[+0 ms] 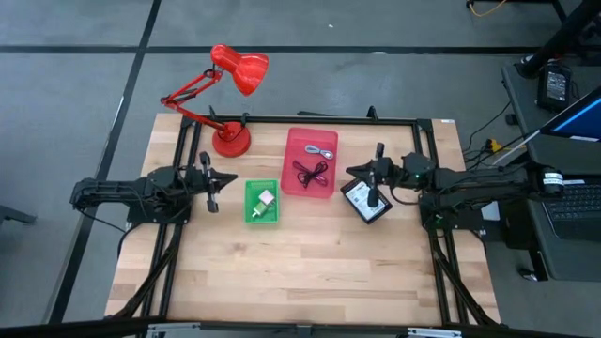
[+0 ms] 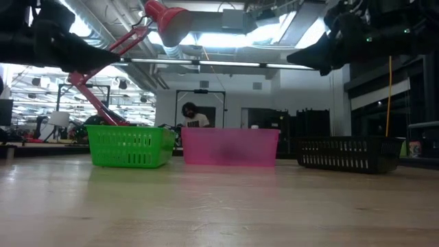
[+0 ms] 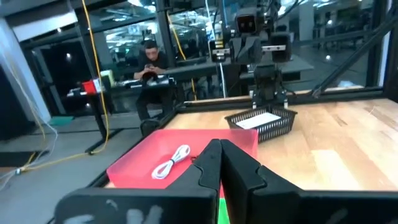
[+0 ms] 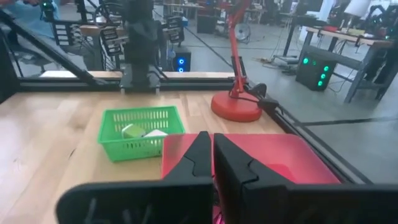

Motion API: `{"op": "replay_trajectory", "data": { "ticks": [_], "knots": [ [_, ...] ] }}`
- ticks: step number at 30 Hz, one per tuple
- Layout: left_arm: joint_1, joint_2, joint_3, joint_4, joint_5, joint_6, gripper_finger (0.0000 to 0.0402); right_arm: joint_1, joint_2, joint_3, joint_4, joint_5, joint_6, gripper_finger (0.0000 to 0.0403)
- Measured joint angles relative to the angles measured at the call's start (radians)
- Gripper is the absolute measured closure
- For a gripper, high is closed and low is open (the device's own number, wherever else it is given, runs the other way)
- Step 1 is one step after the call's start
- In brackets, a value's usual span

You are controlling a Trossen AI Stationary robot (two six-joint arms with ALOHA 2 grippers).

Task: Pick and place items into bin
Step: Return to Home Position

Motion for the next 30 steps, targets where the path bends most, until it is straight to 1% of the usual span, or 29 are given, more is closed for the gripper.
{"op": "replay_trajectory", "data": {
  "ticks": [5,8,13,17,21,23,27,30],
  "knots": [
    [0.0,-0.005,0.0,-0.03,-0.045,0.008,0.0398,0.0,-0.015,0.0,-0.007,-0.059,-0.02,0.0403],
    [0.0,-0.006,0.0,-0.037,0.015,-0.009,0.0398,0.0,-0.039,0.0,-0.035,-0.08,-0.024,0.0403],
    [0.0,-0.006,0.0,-0.038,0.015,-0.02,0.0398,0.0,-0.09,-0.006,-0.066,-0.078,-0.04,0.0403],
    [0.0,-0.005,0.0,-0.038,0.014,-0.021,0.0398,0.0,-0.124,-0.09,0.003,-0.078,-0.016,0.0403],
    [0.0,-0.005,0.0,-0.038,0.006,-0.069,0.0398,0.0,-0.152,-0.205,0.176,-0.078,-0.018,0.0403],
    [0.0,-0.005,0.001,-0.038,0.006,-0.099,0.0398,0.0,-0.179,-0.245,0.229,-0.078,-0.04,0.0403],
    [0.0,-0.005,0.001,-0.038,0.006,-0.115,0.0398,0.0,-0.236,-0.31,0.232,-0.078,-0.018,0.0403],
    [0.0,-0.005,0.001,-0.039,0.006,-0.116,0.0398,0.0,-0.264,-0.316,0.161,-0.079,0.007,0.0403]
  ]
}}
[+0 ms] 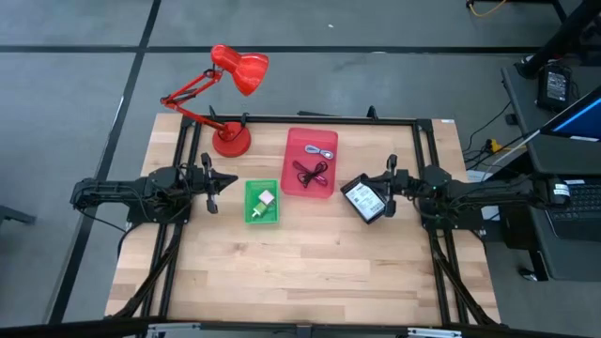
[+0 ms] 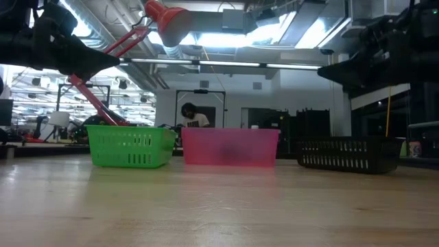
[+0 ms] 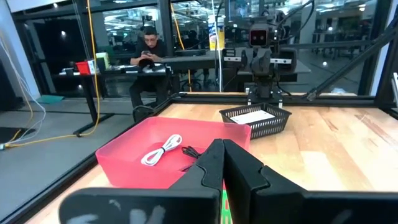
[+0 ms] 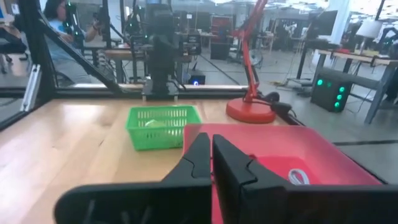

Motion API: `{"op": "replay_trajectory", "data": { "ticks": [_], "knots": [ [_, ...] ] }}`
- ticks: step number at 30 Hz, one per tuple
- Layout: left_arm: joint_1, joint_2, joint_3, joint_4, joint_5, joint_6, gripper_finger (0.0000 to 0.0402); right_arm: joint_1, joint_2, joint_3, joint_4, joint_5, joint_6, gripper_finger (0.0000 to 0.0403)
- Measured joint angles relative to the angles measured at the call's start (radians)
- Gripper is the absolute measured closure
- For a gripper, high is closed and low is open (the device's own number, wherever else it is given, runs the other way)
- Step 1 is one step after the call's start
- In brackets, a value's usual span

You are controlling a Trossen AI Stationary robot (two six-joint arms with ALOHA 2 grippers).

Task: Pick and place items into bin
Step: Return to Home Position

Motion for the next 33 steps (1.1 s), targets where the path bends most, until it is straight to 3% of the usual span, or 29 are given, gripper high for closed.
{"op": "replay_trajectory", "data": {
  "ticks": [9,17,29,33],
  "knots": [
    [0.0,0.0,0.0,0.0,0.001,0.0,0.0398,0.0,-0.006,0.0,-0.034,0.001,0.032,0.0403],
    [0.0,0.0,0.0,0.0,0.0,0.0,0.0398,0.0,-0.006,0.0,-0.047,0.001,0.219,0.0403],
    [0.0,0.0,0.0,0.0,0.001,0.0,0.0398,0.0,-0.006,0.0,-0.055,0.001,0.195,0.0402],
    [0.0,0.0,0.0,0.0,0.001,0.0,0.0398,0.023,-0.014,0.0,-0.132,-0.014,0.183,0.0402]
  ]
}}
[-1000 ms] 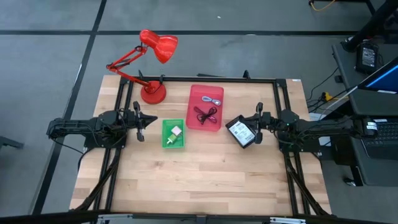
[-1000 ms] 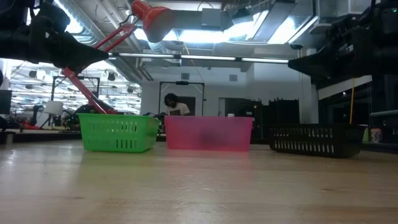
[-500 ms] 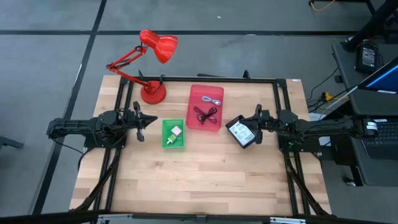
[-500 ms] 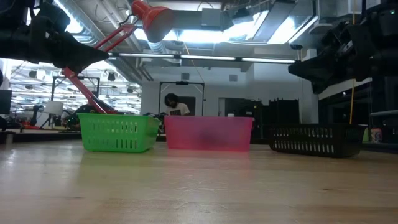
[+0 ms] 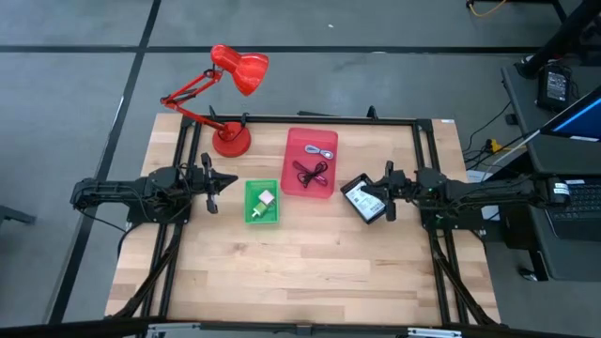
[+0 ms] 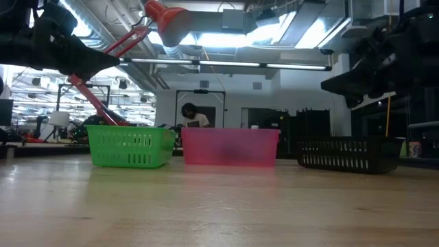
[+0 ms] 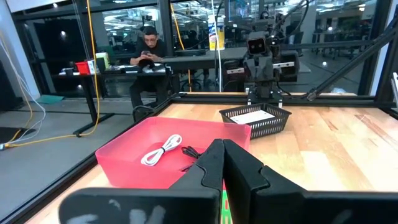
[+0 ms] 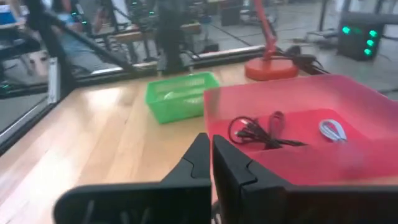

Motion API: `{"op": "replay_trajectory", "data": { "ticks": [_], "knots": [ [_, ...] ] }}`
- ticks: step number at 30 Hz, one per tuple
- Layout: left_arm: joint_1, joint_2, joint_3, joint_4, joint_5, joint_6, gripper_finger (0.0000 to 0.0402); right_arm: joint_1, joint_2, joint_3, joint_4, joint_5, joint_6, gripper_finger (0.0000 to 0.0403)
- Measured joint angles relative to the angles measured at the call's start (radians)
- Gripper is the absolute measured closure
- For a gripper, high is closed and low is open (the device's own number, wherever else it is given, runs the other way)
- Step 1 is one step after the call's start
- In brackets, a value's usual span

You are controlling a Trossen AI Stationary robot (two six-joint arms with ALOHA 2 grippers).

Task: Pick and place items into bin
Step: Return to Home Position

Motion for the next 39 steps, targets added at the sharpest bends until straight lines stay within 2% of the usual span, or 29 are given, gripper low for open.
{"op": "replay_trajectory", "data": {
  "ticks": [4,9,14,18,21,26,39],
  "knots": [
    [0.0,0.0,0.0,0.0,0.0,0.0,0.0398,0.06,-0.078,0.0,-0.081,-0.002,-0.063,0.0402],
    [0.0,0.0,0.0,0.0,0.0,0.0,0.0398,0.179,-0.302,0.0,-0.201,-0.004,-0.11,0.0402],
    [0.0,0.0,0.0,0.0,0.0,0.0,0.0398,0.236,-0.466,0.001,-0.311,-0.012,-0.131,0.0402],
    [0.0,0.0,0.0,0.0,0.0,0.0,0.0398,0.256,-0.573,0.001,-0.475,-0.091,-0.131,0.0402],
    [0.0,0.0,0.0,0.0,0.0,0.0,0.0398,0.278,-0.632,0.002,-0.49,-0.114,-0.143,0.0402],
    [0.0,0.0,0.0,0.0,0.0,0.0,0.0398,0.317,-0.648,0.001,-0.48,-0.179,-0.152,0.0402],
    [0.0,0.0,0.0,0.0,0.0,0.0,0.0398,0.322,-0.62,0.001,-0.48,-0.179,-0.1,0.0402]
  ]
}}
